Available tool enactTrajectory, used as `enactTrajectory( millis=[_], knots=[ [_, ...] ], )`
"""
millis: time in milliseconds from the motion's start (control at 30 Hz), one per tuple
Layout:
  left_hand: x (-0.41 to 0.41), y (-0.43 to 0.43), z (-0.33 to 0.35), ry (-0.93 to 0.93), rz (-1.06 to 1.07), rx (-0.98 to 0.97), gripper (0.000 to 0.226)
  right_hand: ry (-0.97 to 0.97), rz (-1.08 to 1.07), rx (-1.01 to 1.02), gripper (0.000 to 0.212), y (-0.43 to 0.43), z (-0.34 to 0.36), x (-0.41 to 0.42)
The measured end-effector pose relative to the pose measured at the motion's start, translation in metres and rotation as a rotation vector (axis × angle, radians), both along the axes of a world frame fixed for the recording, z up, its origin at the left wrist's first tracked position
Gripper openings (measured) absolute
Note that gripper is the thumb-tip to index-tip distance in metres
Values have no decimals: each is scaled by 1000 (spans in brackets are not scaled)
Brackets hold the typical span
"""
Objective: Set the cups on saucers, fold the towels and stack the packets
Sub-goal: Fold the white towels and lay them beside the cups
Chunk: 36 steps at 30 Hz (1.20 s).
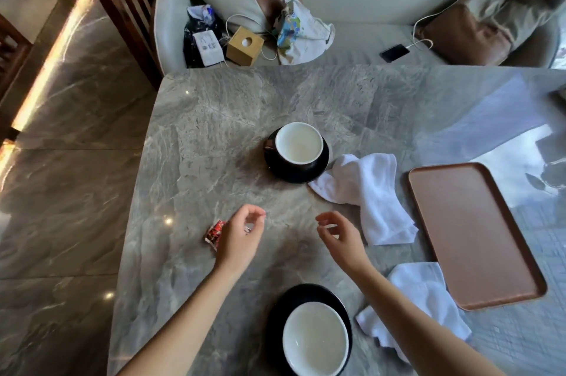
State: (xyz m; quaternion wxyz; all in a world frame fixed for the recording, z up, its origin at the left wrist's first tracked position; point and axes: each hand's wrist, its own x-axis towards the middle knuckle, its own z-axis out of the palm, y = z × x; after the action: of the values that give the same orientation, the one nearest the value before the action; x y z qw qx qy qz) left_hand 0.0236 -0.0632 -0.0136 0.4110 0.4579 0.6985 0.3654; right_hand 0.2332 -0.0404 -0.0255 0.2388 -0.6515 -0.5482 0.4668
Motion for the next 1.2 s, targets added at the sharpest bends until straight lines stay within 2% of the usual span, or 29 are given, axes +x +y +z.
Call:
enactTrajectory(
  millis=[100, 233, 500, 667, 800, 933, 1067, 1200],
  knots=[
    [35, 0, 0, 60, -207, 8, 7, -90, 16, 61, 18, -9, 2, 24],
    [83, 3, -3, 101, -423, -50, 12, -180, 9, 101, 19, -18, 3, 60],
    [170, 18, -15, 246, -573, -62, 29, -222, -19, 170, 34, -16, 9, 126],
    [209, 28, -27, 346, -610, -127, 41, -347, 139, 123, 44, -3, 2, 156],
    [219, 34, -32, 492, -600, -88, 36, -321, 165, 97, 43, 6, -5, 164],
    [220, 40, -37, 377, -457, -9, 11, -347, 194, 96, 35, 8, -11, 166],
    [219, 41, -34, 313, -364, -7, 6, -317, 160, 56, 35, 15, -11, 163],
    [215, 38, -17, 247, -297, 80, 7, -269, 128, 152, 23, 25, -3, 152]
  ],
)
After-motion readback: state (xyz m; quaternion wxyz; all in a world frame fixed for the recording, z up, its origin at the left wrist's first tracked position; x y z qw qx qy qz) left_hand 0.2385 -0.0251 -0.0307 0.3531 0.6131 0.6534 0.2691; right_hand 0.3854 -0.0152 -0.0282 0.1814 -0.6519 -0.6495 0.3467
